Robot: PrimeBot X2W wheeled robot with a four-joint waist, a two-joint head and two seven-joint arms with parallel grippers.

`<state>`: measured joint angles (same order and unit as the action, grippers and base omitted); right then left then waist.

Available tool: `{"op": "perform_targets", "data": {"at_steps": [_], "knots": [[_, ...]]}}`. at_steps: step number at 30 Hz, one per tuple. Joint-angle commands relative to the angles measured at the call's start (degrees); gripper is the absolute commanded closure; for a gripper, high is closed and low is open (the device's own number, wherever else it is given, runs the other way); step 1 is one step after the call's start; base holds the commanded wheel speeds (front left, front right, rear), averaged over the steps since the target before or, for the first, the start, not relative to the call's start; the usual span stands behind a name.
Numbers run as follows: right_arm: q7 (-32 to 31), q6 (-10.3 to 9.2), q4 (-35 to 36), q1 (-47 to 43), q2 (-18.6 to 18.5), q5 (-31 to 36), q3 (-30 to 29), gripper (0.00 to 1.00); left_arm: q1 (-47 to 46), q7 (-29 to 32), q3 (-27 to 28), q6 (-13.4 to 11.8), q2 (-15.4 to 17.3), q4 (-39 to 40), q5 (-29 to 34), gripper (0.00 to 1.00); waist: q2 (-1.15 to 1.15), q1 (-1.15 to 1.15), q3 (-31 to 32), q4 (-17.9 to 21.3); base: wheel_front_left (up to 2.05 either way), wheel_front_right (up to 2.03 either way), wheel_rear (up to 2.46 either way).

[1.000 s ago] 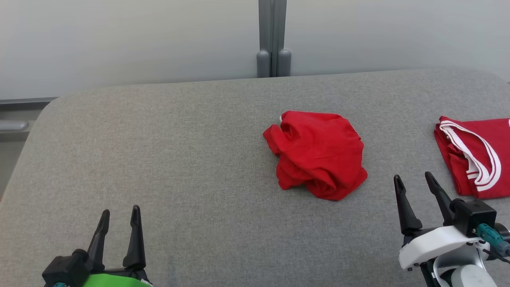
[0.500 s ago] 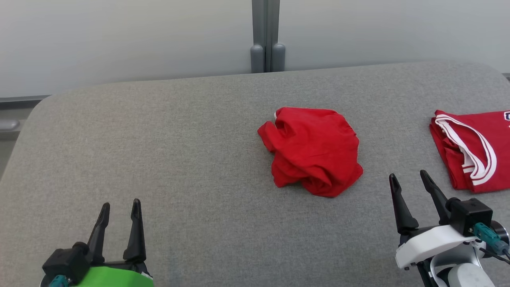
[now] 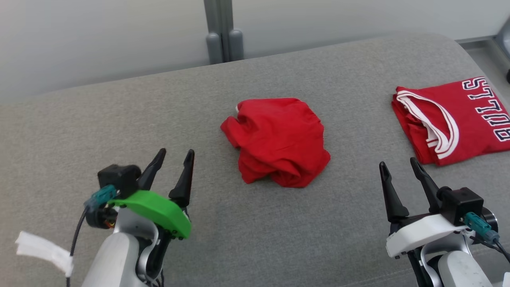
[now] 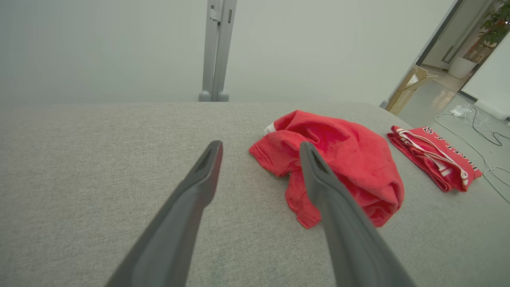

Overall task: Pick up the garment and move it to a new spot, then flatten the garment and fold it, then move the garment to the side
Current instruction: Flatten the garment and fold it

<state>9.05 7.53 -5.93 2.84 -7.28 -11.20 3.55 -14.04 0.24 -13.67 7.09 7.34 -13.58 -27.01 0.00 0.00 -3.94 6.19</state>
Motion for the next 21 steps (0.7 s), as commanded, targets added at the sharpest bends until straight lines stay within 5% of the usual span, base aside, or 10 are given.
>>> {"op": "perform_targets", "data": {"at_steps": [1, 10, 21], "knots": [[0.5, -0.09, -0.3, 0.8, 0.1, -0.4, 0.3, 0.0, -2.4, 1.6, -0.9, 0.3, -0.3, -1.2, -0.5, 0.0, 0.0, 0.0, -2.1, 4.3, 0.0, 0.0, 0.0], [1.7, -0.09, -1.5, 2.1, 0.3, -0.8, 0.9, 0.0, -12.1, 10.5, -5.8, -0.1, -1.9, -9.1, -1.8, 0.0, 0.0, 0.0, -3.8, 10.3, 0.0, 0.0, 0.0], [2.6, -0.09, -2.9, 2.9, 0.6, -1.0, 1.7, 0.0, -18.2, 16.0, -8.2, -2.4, -3.0, -17.9, -1.5, 0.0, 0.0, 0.0, -4.3, 12.9, 0.0, 0.0, 0.0]]}}
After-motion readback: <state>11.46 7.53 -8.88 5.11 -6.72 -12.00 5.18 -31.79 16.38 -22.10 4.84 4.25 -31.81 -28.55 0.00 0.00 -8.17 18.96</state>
